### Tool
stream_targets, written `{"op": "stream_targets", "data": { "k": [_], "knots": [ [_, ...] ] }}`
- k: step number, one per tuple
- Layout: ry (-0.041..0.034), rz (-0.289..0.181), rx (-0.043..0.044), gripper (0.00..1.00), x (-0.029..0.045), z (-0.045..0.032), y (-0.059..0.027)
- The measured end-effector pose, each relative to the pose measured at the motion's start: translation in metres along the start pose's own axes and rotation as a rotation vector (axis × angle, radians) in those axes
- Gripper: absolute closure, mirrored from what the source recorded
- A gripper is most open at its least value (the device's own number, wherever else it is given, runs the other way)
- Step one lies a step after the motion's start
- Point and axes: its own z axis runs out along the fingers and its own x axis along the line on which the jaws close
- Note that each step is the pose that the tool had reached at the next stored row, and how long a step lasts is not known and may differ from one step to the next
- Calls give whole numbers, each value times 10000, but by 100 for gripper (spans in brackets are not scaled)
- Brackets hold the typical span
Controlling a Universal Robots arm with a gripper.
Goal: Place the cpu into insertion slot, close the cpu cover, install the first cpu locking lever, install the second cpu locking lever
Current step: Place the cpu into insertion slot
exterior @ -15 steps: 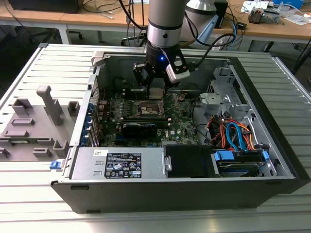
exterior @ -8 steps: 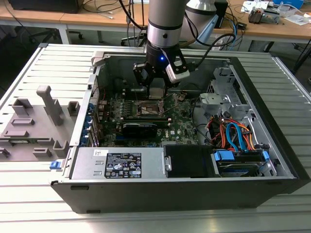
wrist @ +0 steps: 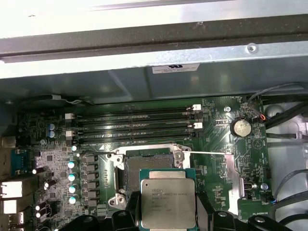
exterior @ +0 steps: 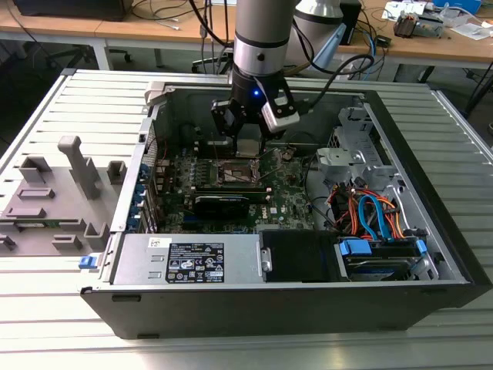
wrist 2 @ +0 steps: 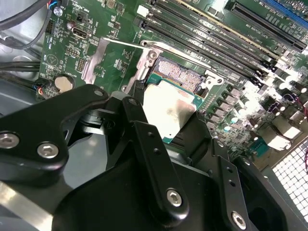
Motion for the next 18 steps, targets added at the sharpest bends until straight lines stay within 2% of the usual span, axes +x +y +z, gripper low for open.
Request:
{"op": "stream_targets", "data": {
  "k": [9, 18],
  "knots": [
    [-20, 583, -10, 45, 0, 4, 0],
    [-32, 943, -16, 45, 0, 8, 0]
  ]
}}
